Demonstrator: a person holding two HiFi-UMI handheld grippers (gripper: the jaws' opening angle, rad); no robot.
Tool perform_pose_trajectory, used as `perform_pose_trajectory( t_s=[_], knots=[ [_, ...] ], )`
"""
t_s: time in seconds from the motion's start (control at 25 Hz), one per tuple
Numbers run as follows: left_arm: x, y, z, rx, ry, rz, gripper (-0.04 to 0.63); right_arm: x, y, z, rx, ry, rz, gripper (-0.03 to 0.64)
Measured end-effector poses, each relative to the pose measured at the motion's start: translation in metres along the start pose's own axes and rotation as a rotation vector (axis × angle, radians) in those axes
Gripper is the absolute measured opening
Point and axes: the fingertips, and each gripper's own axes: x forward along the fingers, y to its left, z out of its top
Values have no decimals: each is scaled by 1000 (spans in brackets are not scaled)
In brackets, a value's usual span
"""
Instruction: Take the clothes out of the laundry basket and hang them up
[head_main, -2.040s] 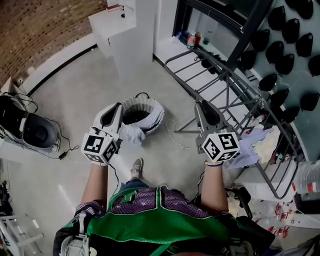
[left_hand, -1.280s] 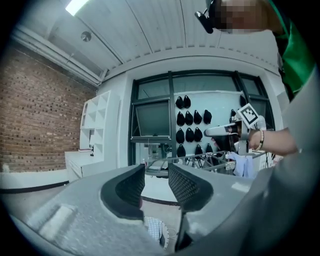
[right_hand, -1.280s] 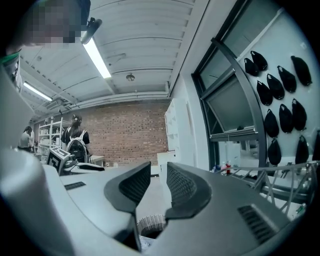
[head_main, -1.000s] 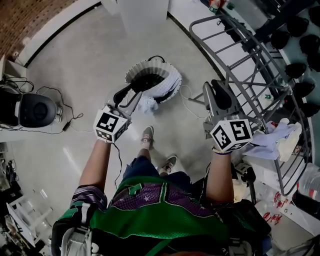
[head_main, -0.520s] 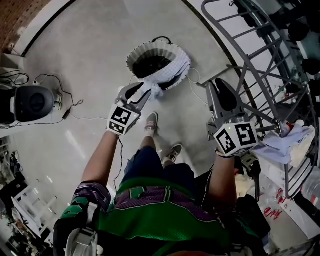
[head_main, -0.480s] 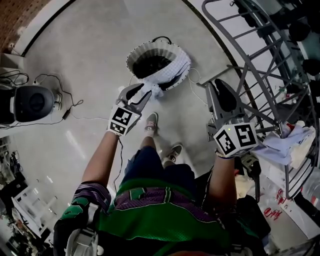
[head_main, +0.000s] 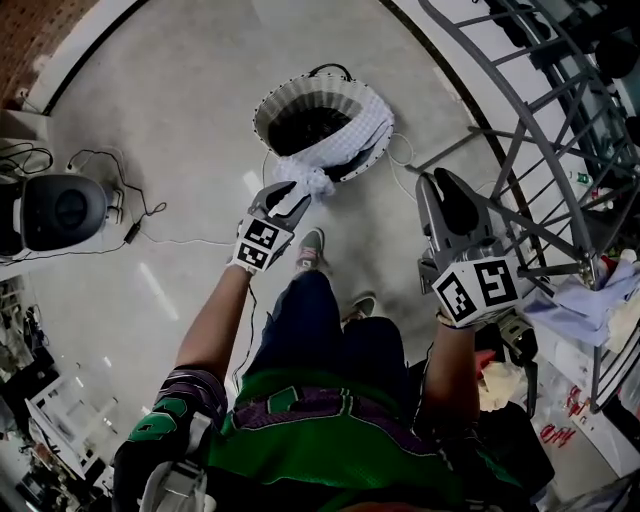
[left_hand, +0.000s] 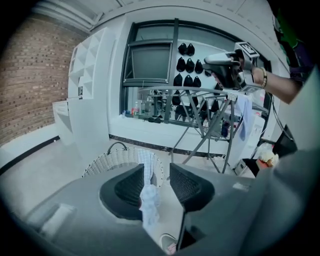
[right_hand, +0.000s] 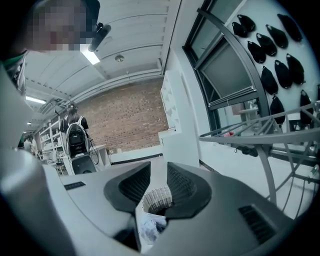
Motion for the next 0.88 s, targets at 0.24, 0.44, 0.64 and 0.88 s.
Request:
perform_pose_trajectory(
  t_s=[0.24, 0.44, 0.64, 0.88],
  knots=[
    [41, 5, -68, -28, 53, -13, 170, 7, -8, -45, 12, -2, -9, 91],
    [78, 19, -120, -59, 123, 26, 178, 15, -16, -79, 20, 21, -11, 91],
    [107, 30, -156, -94, 184, 47, 186, 22, -30, -97, 22, 27, -13, 91],
    [126, 33, -168, -122, 210, 51, 188, 24, -39, -105, 36, 33, -28, 91]
  ],
)
